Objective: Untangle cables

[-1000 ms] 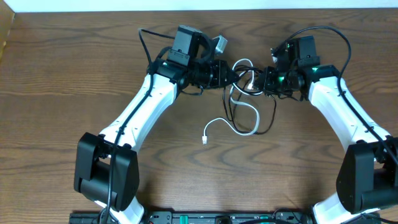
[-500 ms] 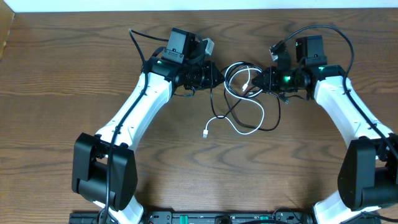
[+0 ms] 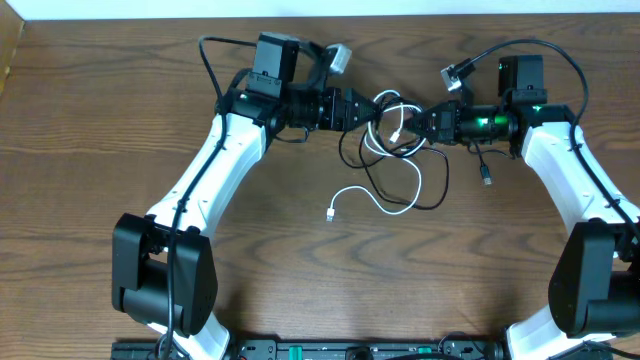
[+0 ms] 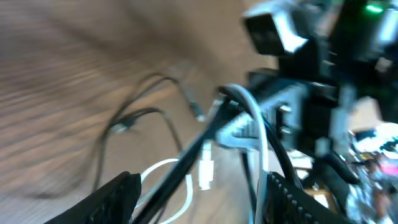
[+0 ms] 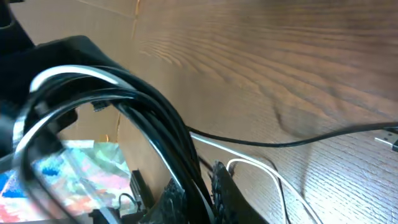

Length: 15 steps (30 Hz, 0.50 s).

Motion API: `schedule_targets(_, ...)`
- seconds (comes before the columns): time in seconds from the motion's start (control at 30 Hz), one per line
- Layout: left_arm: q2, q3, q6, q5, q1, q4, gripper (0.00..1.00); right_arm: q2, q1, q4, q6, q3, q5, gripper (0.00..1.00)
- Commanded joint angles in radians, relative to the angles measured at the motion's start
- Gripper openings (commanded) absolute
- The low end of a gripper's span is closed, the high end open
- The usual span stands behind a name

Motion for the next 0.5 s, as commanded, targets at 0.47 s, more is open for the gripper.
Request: schedule_targets(0.47, -0.003, 0.013, 0.032, 0.117, 0.021, -0.007, 0.65, -0.01, 0.005, 0.012, 0.095, -0.004, 0.133, 0.03)
